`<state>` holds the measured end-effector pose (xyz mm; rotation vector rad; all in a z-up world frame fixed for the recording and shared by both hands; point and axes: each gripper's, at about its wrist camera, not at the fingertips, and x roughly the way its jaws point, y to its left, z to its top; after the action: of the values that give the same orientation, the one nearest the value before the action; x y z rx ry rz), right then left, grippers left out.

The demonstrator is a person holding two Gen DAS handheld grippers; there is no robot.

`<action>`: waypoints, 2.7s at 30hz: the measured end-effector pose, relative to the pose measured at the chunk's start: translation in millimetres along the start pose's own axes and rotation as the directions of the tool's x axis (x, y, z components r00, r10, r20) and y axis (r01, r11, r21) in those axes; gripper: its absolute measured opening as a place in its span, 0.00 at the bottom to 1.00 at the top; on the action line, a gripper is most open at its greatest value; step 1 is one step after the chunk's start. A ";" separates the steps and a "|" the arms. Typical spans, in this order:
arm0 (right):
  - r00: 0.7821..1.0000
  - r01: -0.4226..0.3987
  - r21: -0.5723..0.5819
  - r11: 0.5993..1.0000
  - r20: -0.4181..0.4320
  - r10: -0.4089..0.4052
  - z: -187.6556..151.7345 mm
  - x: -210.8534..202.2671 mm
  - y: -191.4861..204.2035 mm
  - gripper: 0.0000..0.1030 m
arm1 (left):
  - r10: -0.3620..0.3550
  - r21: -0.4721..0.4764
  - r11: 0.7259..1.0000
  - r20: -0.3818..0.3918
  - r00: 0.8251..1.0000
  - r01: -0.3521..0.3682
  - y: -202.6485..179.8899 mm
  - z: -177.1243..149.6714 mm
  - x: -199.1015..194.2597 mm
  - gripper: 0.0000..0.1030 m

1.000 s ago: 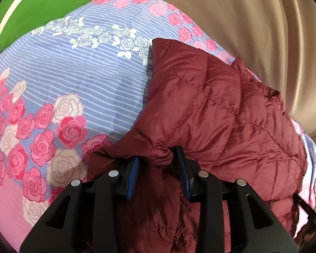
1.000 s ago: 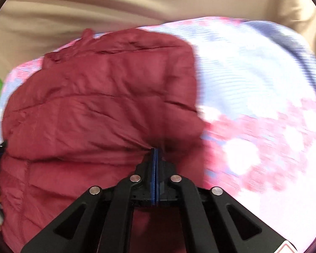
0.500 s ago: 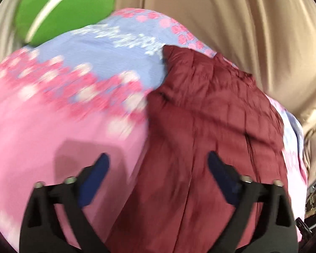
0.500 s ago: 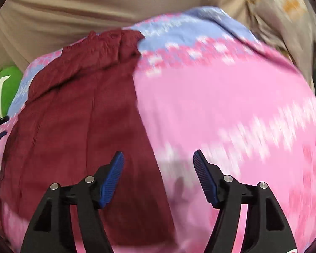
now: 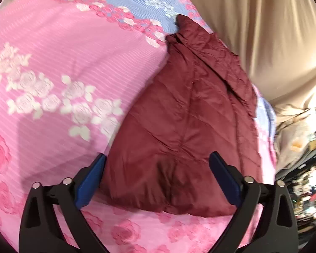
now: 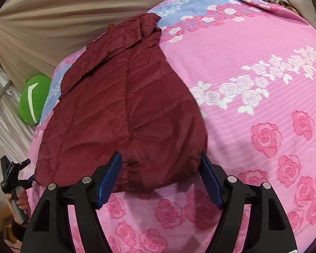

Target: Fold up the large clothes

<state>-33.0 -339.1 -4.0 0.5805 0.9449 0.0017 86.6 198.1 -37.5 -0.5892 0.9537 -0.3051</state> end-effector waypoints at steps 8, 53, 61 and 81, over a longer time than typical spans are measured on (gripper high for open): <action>0.998 0.018 -0.006 1.000 0.061 -0.017 4.7 -0.8 12.5 0.06 | -0.024 0.036 0.999 -0.041 0.999 0.026 -12.9 -4.8 3.5 0.10; 0.931 0.015 -0.108 0.994 0.363 0.026 100.3 -31.9 39.8 0.02 | 0.214 0.287 0.918 0.225 0.951 -0.274 -95.3 70.8 8.5 0.04; 0.974 0.120 -0.031 0.992 0.195 -0.112 125.0 48.4 18.2 0.01 | 0.325 0.312 0.878 0.165 0.931 -0.362 -91.8 89.9 72.5 0.04; 0.966 0.095 -0.066 0.993 0.246 -0.076 117.5 13.5 33.9 0.54 | 0.219 0.270 0.916 0.288 0.932 -0.298 -90.7 86.6 21.9 0.64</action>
<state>73.0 -361.9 53.9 0.4557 0.7266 -0.1082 171.8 143.4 39.8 -0.1998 0.7079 -0.1302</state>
